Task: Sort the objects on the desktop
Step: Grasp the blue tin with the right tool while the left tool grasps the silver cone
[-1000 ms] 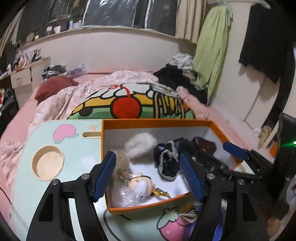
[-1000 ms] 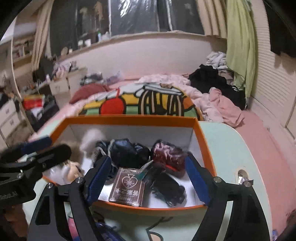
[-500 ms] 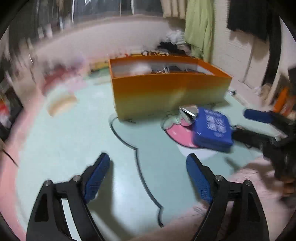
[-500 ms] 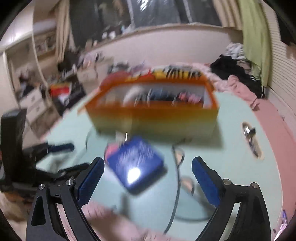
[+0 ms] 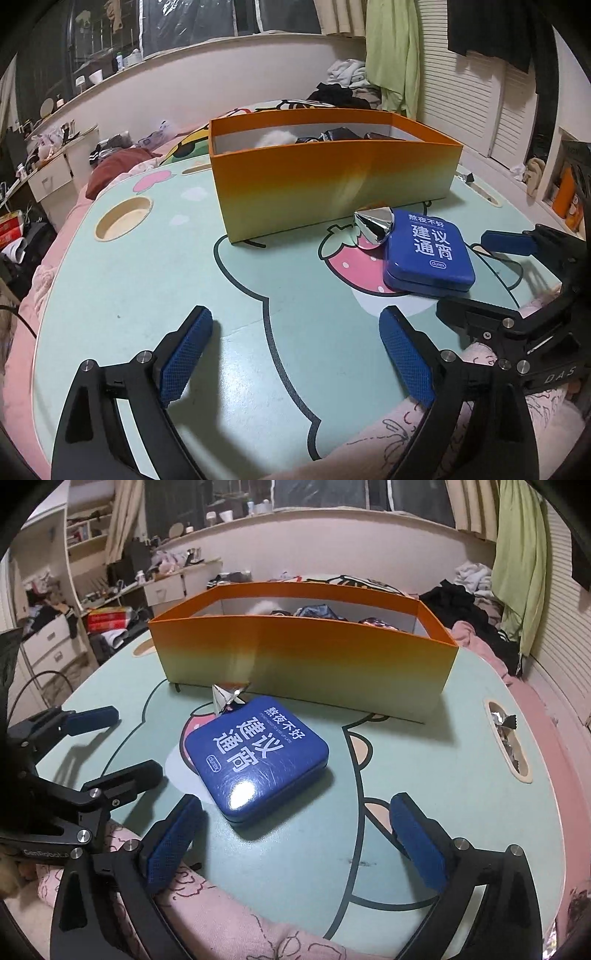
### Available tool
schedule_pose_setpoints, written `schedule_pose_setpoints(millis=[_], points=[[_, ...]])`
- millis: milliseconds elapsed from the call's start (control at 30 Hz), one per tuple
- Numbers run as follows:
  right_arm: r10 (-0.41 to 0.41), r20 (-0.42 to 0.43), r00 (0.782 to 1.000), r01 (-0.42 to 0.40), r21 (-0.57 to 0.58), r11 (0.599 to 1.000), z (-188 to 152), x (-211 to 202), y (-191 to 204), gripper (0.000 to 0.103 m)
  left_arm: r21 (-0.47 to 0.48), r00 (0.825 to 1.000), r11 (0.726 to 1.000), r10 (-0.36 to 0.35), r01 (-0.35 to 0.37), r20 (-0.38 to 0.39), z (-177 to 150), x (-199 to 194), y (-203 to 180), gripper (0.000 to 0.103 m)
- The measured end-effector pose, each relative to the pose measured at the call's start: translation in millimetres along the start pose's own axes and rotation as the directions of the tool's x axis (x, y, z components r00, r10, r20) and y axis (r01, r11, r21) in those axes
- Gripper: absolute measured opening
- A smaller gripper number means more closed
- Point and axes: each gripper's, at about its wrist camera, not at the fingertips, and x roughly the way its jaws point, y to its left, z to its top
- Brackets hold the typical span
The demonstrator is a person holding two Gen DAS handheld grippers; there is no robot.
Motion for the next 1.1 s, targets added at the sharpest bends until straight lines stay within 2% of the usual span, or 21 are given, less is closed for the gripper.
schedule_pose_setpoints(millis=[167, 267, 433, 600, 667, 700, 733, 767, 833, 1000, 1100], points=[[0.038, 0.002, 0.999, -0.038, -0.008, 0.999, 2, 2, 1, 0.102, -0.001, 1.0, 1.0, -0.003, 0.003, -0.001, 4, 0, 0, 0.092], [0.061, -0.036, 0.997, -0.062, -0.04, 0.997, 11, 6, 3, 0.102, 0.002, 1.0, 1.0, -0.012, 0.012, 0.001, 4, -1, 1, 0.092], [0.011, -0.015, 1.0, -0.014, -0.158, 0.987, 35, 9, 8, 0.102, 0.002, 1.0, 1.0, -0.016, 0.016, 0.002, 4, -3, 1, 0.092], [-0.008, -0.113, 0.994, -0.022, -0.254, 0.967, 55, 42, 17, 0.102, 0.002, 1.0, 1.0, -0.016, 0.016, 0.001, 4, -3, 1, 0.092], [0.093, -0.157, 0.983, -0.123, -0.2, 0.972, 62, 51, 10, 0.102, 0.003, 1.0, 1.0, -0.017, 0.017, 0.002, 4, -3, 0, 0.092], [0.119, -0.167, 0.979, -0.148, -0.174, 0.974, 61, 53, 5, 0.102, 0.002, 1.0, 1.0, -0.017, 0.017, 0.002, 4, -2, 0, 0.092], [0.111, -0.136, 0.984, -0.133, -0.164, 0.977, 60, 50, 2, 0.092, 0.003, 1.0, 1.0, -0.017, 0.017, 0.002, 4, -2, 0, 0.092], [0.113, -0.111, 0.987, -0.13, -0.158, 0.979, 59, 46, 0, 0.073, 0.003, 1.0, 1.0, -0.017, 0.017, 0.002, 4, -2, 0, 0.092], [0.113, -0.078, 0.991, -0.123, -0.142, 0.982, 51, 39, -4, 0.068, 0.003, 1.0, 1.0, -0.019, 0.019, 0.003, 4, -3, -1, 0.092], [0.16, -0.02, 0.987, -0.161, -0.08, 0.984, 29, 19, -12, 0.067, 0.003, 1.0, 1.0, -0.025, 0.025, 0.003, 4, -5, -1, 0.092], [0.198, 0.059, 0.978, -0.197, -0.034, 0.98, 16, 2, -16, 0.067, 0.005, 1.0, 1.0, -0.027, 0.027, 0.001, 5, -7, -1, 0.092]])
